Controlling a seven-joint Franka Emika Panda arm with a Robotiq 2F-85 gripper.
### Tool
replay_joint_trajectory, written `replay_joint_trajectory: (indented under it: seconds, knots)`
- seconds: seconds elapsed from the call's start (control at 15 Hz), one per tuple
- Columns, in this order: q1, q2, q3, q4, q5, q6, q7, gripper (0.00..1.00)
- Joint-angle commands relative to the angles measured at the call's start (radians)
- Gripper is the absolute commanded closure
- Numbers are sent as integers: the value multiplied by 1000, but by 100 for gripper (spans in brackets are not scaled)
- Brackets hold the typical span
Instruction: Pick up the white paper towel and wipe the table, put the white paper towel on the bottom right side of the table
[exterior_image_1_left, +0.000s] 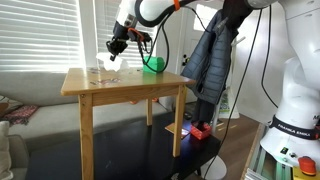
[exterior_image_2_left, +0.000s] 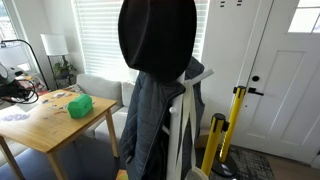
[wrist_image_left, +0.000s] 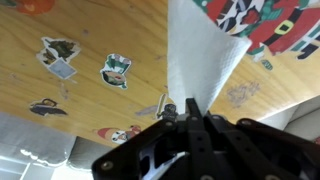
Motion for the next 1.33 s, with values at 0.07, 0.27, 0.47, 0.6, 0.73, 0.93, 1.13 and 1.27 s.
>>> replay_joint_trajectory:
  seconds: [0.07,0.27,0.47,0.6,0.73,0.93,1.13,1.27]
  knots:
    - [15,-55,-84,-20,-122,-19,133,100]
    - [7,-52,-139,-12,-214,-37,249,100]
    - [-13,-36,-165,-3,-229,-107,323,100]
    - [-36,-35,-139,-2,-208,-92,279,99]
    - [-47,-31,-141,-3,-207,-103,291,99]
    - [-46,-30,-140,-3,-207,-104,299,99]
    - [-46,24,-154,61,-215,-128,333,100]
    - [-52,71,-164,109,-212,-142,346,100]
